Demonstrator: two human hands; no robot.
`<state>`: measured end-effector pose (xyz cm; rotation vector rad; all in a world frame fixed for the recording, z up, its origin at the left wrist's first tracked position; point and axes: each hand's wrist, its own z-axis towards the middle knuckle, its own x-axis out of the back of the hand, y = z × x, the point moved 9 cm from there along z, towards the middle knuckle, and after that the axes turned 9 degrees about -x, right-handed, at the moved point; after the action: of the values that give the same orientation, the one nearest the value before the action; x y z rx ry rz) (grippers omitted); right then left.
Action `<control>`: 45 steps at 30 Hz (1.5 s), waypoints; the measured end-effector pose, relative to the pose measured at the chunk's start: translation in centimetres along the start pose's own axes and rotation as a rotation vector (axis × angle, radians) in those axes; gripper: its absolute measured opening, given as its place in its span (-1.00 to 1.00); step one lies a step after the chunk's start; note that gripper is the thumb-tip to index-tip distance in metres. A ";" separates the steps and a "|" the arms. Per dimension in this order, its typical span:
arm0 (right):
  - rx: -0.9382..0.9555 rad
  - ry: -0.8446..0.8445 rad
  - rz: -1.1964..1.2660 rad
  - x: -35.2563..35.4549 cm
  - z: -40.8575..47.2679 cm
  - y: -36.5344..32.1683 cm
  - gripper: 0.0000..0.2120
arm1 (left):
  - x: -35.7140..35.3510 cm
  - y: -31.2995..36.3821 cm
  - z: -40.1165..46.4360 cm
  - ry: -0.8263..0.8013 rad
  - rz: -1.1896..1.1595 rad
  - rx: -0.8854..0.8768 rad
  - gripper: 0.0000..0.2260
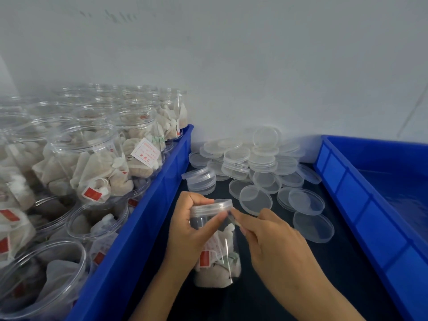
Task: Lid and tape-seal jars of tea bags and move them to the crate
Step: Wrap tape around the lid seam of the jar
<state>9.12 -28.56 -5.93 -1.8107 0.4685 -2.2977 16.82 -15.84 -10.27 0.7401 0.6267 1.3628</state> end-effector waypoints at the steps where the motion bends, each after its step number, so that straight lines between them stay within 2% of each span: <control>1: -0.004 -0.019 0.004 -0.2 0.1 0.0 -0.55 | 0.1 0.0 -0.1 0.024 0.034 0.002 -0.63; 6: -0.040 -0.068 0.059 -0.1 0.2 0.9 -0.60 | -0.4 0.3 -0.2 0.053 0.163 0.005 -0.61; 11: -0.072 -0.088 0.107 -0.8 0.4 2.3 -0.59 | -0.9 0.1 -0.1 -0.014 0.083 0.019 -0.72; 17: -0.046 -0.057 0.107 0.1 0.9 2.9 -0.64 | -1.0 0.2 0.2 -0.080 -0.003 -0.001 -0.67; 22: 0.005 -0.105 0.106 0.3 1.2 2.2 -0.67 | -0.5 -0.4 0.6 -0.145 -0.073 -0.026 -0.66; 25: 0.008 -0.112 0.046 0.6 1.4 1.9 -0.74 | -0.4 -0.4 0.5 -0.181 -0.111 -0.039 -0.70; 34: -0.049 -0.173 -0.109 -0.1 2.5 1.7 -0.74 | 0.1 -0.3 0.5 -0.216 -0.167 -0.082 -0.74; 40: -0.061 -0.359 0.104 -2.4 3.7 2.7 -0.58 | -0.2 -0.7 1.0 -0.329 -0.287 -0.053 -0.84; 45: 0.005 -0.467 0.255 -2.9 4.3 3.0 -0.64 | -0.4 -1.1 1.1 -0.340 -0.330 -0.034 -0.82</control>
<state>13.87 -31.01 -8.73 -2.0600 0.5705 -1.6415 18.28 -16.38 -10.46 0.7811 0.4306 0.9159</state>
